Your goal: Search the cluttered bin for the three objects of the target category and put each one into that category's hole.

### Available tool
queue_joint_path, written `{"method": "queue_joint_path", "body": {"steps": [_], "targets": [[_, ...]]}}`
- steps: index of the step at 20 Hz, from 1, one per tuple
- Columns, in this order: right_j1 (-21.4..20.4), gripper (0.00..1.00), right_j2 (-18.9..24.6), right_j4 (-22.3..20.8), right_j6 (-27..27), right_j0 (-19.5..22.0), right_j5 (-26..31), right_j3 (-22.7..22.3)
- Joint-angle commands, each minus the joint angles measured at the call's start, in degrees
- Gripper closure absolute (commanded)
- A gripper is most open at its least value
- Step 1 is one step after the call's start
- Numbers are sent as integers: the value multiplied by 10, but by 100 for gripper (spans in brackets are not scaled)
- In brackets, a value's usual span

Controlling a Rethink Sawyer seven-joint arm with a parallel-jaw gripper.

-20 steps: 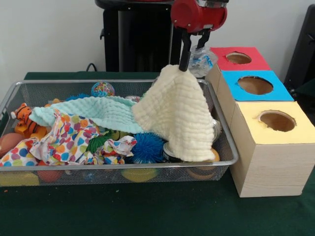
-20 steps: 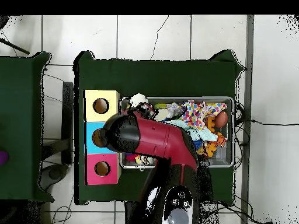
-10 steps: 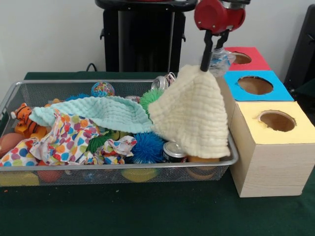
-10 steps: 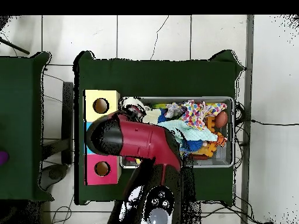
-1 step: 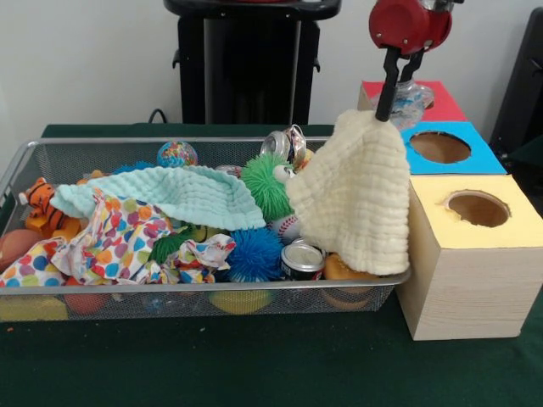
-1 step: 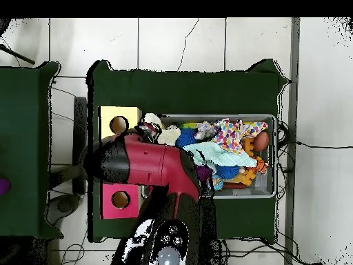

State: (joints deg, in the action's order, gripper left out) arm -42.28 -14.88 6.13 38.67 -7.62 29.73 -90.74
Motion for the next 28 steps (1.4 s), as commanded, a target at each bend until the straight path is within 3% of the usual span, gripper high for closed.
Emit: {"method": "queue_joint_path", "body": {"steps": [1,28], "targets": [[32,100,1,23,199,6,59,8],[60,100,-41,36,232,-47,56,23]]}}
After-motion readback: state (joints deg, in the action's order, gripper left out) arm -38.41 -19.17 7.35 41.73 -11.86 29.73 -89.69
